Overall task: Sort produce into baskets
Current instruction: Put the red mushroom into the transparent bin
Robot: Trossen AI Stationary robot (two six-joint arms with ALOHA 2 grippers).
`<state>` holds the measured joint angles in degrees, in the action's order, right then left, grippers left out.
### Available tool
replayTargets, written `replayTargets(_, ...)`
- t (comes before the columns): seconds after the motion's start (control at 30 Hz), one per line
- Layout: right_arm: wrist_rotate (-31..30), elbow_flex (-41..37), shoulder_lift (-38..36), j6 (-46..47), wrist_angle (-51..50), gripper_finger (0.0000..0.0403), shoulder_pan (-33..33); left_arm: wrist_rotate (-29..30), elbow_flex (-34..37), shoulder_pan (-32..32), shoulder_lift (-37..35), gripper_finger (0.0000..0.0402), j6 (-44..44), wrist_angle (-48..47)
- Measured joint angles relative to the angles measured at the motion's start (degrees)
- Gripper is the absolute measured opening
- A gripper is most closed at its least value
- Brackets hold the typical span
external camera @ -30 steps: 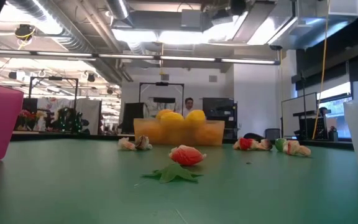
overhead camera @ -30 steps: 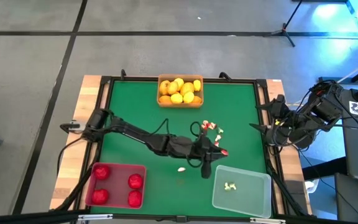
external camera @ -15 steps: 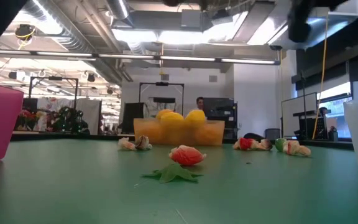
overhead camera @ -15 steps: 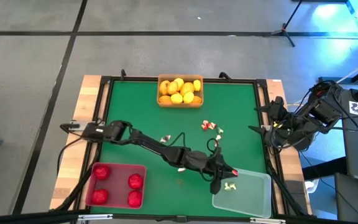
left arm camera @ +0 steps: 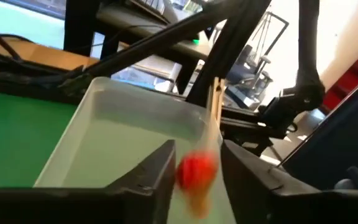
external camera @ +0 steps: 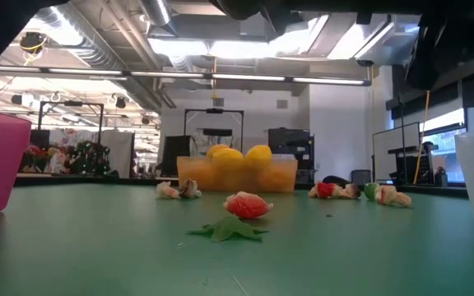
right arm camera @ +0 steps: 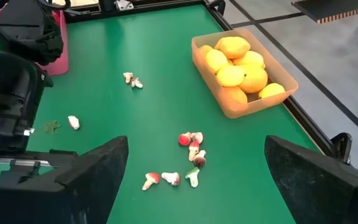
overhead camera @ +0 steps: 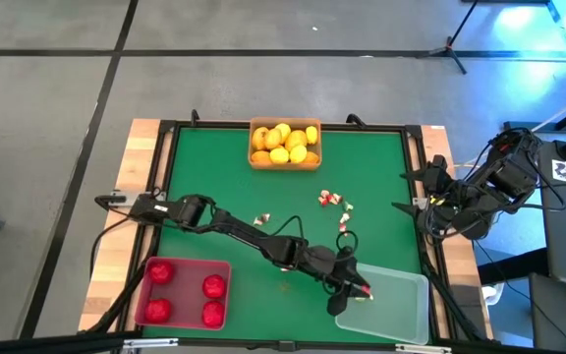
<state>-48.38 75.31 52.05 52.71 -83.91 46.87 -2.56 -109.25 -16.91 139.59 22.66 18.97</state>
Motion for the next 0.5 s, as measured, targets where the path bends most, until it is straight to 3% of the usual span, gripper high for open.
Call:
replayTargets(0.27,0.02,0.00,0.00,0.03,0.44,0.0374,-0.01,0.08,0.00,0.99,-0.06,0.0203,5.23,-0.20)
replayTargets(0.4,0.11,0.00,0.00,1.33,0.46,0.0374,-0.02,0.35,0.00,3.44,-1.34,0.0215,8.11,-1.35)
replayTargets(0.5,0.39,0.00,-0.02,1.38,0.48,0.0374,-0.02,1.26,-0.16,5.66,-4.60,0.0216,4.93,-7.48)
